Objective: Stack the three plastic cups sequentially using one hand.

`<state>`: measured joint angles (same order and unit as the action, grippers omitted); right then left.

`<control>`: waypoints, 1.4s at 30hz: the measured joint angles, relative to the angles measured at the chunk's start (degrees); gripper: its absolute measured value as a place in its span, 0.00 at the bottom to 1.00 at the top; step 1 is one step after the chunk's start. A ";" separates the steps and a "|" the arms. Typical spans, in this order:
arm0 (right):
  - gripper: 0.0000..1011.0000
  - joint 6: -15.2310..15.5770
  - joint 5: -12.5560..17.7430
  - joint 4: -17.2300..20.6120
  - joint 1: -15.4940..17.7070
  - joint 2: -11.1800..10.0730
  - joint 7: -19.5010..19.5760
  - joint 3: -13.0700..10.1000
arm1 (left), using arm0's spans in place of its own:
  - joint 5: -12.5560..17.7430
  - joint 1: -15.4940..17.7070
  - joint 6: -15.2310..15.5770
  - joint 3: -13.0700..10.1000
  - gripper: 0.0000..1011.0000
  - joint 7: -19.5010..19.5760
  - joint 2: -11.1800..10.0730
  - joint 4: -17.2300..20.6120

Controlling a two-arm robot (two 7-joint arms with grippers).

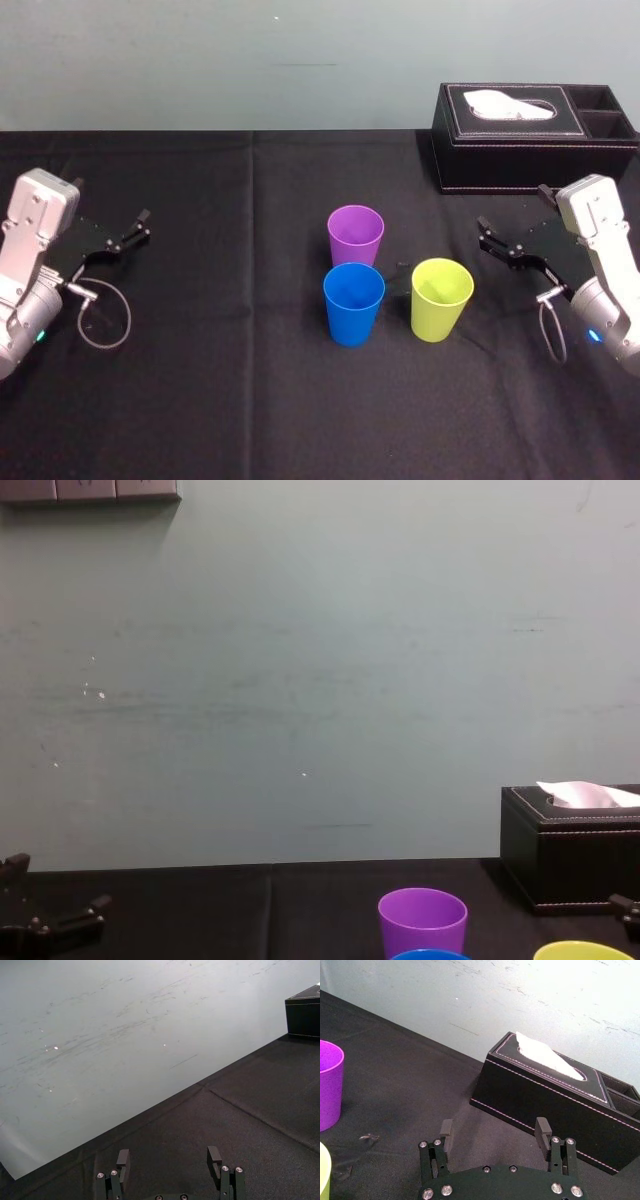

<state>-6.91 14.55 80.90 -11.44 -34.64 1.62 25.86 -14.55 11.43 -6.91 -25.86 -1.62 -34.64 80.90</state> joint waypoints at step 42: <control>0.99 -0.06 -0.07 0.04 0.03 0.00 -0.02 -0.08 | 0.00 0.00 0.00 0.00 1.00 0.00 0.00 0.00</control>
<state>-6.96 14.47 80.94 -11.41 -34.64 1.60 25.78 -14.55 11.43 -6.90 -25.86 -1.62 -34.65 80.90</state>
